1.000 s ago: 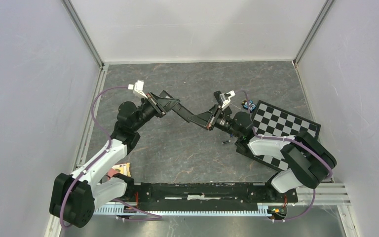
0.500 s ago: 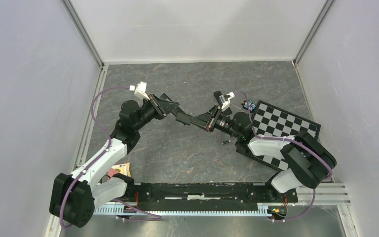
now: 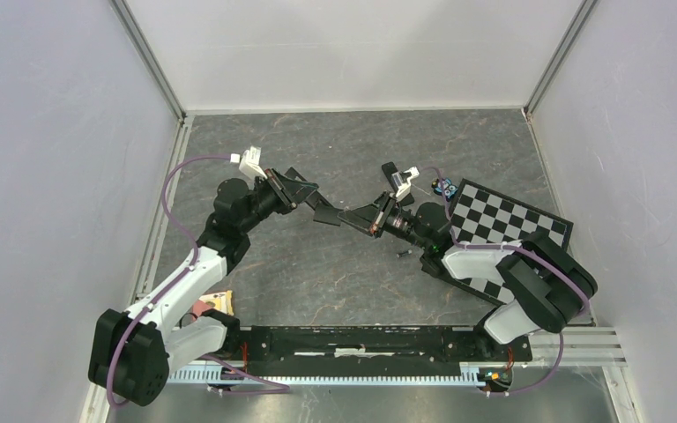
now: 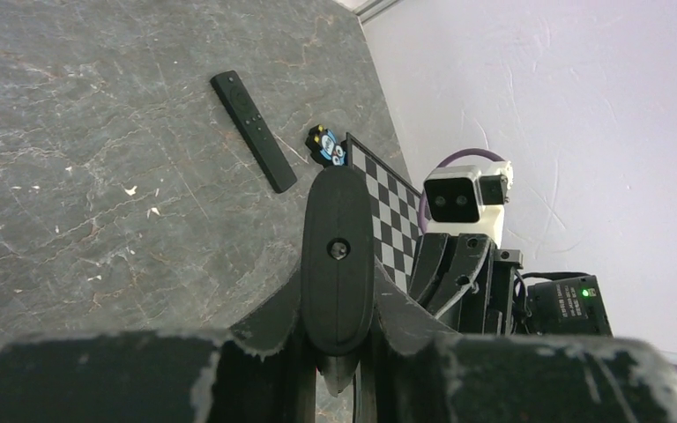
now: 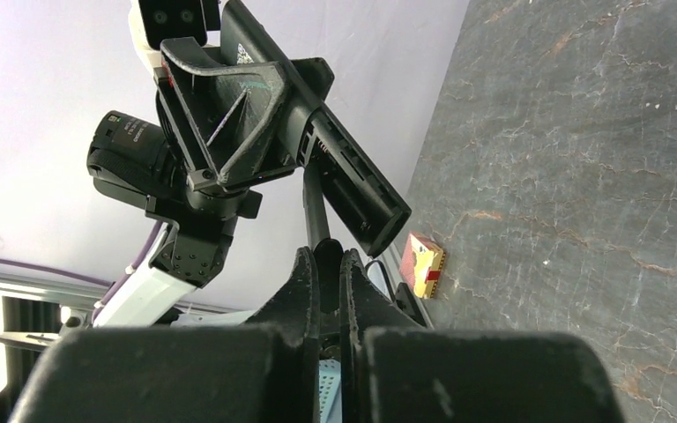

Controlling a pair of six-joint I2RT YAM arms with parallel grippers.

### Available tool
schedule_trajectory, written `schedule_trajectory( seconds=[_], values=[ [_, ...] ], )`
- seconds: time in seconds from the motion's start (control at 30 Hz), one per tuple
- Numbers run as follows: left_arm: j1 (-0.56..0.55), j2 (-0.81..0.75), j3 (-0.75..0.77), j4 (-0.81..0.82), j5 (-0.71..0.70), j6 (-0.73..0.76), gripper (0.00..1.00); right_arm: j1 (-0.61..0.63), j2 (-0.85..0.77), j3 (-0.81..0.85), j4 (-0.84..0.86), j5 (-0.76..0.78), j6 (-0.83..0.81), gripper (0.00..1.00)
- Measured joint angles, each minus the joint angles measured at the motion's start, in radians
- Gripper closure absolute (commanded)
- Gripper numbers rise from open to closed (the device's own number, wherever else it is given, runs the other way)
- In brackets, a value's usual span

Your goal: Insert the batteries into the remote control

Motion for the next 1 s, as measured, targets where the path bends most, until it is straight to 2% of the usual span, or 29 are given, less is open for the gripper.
schedule_trajectory(
  seconds=[0.27, 0.43, 0.6, 0.8, 0.87, 0.93, 1.0],
  values=[
    [0.000, 0.003, -0.002, -0.054, -0.100, 0.011, 0.98, 0.000, -0.008, -0.014, -0.001, 0.001, -0.023, 1.00],
    [0.000, 0.009, -0.025, -0.060, -0.179, 0.021, 0.98, 0.000, -0.060, -0.078, -0.038, 0.005, -0.084, 1.00],
    [0.000, 0.007, -0.045, -0.072, -0.236, 0.037, 0.98, -0.014, -0.126, -0.169, -0.208, 0.035, -0.224, 1.00],
    [0.000, -0.029, -0.047, -0.071, -0.241, 0.055, 0.98, -0.025, -0.166, -0.208, -0.470, 0.106, -0.389, 0.99],
    [0.000, -0.035, -0.047, -0.060, -0.222, 0.060, 0.98, -0.026, -0.166, -0.209, -0.523, 0.128, -0.421, 0.92],
    [0.000, -0.035, -0.047, -0.048, -0.195, 0.060, 0.98, -0.026, -0.162, -0.212, -0.565, 0.150, -0.446, 0.72],
    [0.000, -0.035, -0.047, -0.035, -0.163, 0.061, 0.98, -0.026, -0.160, -0.212, -0.577, 0.164, -0.461, 0.58]
  ],
)
